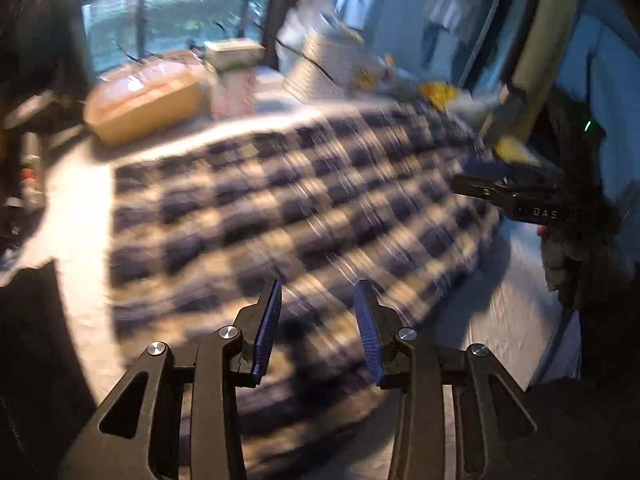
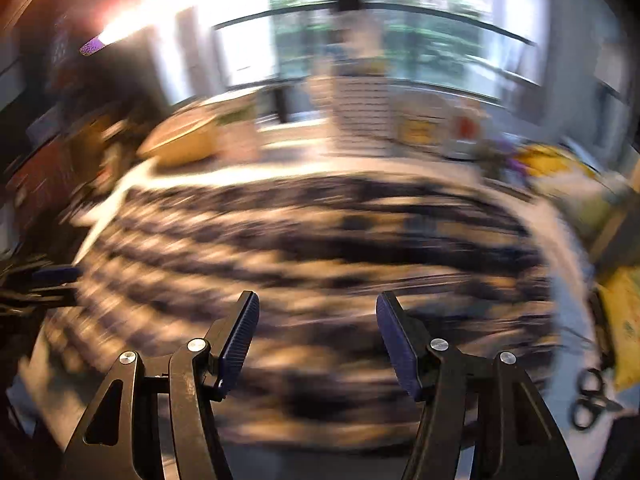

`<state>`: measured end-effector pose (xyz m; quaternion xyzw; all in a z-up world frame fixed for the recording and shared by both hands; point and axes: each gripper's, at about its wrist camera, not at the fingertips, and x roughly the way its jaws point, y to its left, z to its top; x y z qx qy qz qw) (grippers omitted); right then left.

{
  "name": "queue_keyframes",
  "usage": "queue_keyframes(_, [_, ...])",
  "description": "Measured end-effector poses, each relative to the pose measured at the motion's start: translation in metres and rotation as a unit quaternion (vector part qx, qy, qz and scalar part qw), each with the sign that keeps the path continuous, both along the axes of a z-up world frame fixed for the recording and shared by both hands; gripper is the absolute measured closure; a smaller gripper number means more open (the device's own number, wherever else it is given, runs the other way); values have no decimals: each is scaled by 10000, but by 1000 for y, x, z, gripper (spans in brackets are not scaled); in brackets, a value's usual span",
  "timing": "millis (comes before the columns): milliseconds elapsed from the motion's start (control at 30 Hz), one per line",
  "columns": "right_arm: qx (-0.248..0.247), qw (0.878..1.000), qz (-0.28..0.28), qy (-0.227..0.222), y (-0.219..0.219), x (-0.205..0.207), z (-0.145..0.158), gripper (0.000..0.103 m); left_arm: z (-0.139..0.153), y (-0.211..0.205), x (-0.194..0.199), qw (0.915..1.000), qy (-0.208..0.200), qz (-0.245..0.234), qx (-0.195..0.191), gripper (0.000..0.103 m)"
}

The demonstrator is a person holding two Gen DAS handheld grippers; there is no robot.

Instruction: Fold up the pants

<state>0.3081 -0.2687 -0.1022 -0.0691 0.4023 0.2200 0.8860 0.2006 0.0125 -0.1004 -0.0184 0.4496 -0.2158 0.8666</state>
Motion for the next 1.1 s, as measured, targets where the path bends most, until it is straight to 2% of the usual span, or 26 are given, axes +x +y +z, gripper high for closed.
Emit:
queue_keyframes(100, [-247, 9981, 546, 151, 38, -17, -15, 40, -20, -7, -3, 9994, 251, 149, 205, 66])
queue_keyframes(233, [-806, 9940, 698, 255, 65, -20, -47, 39, -26, 0, -12, 9992, 96, 305, 235, 66])
queue_keyframes(267, [-820, 9943, 648, 231, 65, -18, -52, 33, -26, 3, -15, 9991, 84, 348, 232, 66])
queue_keyframes(300, [-752, 9954, 559, 181, 61, -16, -51, 31, -26, 9, -19, 9988, 49, 401, 263, 66])
queue_keyframes(467, [-1036, 9946, 54, 92, 38, -7, -47, 30, -27, 31, -33, 9962, -61, 721, 482, 66])
queue_keyframes(567, [-1070, 9941, -133, 90, 20, -9, -44, 30, -28, 36, -38, 9961, -36, 758, 449, 66])
queue_keyframes(633, [-1050, 9941, -244, 98, 12, -10, -43, 30, -26, 37, -40, 9949, -23, 825, 586, 66])
queue_keyframes(667, [-1032, 9941, -308, 89, 8, -12, -42, 30, -23, 41, -41, 9942, -6, 909, 567, 66])
queue_keyframes(767, [-777, 9965, -291, 86, 5, -24, -32, 29, -9, 53, -44, 9945, -50, 1032, 159, 66])
queue_keyframes(867, [-249, 9996, 65, 86, 17, -39, -20, 29, 10, 47, -47, 9954, -382, 882, 41, 66])
queue_keyframes(933, [-45, 9990, 419, 136, 37, -49, -18, 29, 12, 31, -46, 9969, -459, 639, 22, 66])
queue_keyframes(1000, [-72, 9970, 751, 156, 61, -58, -21, 30, 6, 12, -44, 9981, -437, 427, 47, 66])
queue_keyframes(1100, [-393, 9955, 844, 158, 84, -62, -35, 30, -7, -11, -40, 9990, -349, 198, 182, 66])
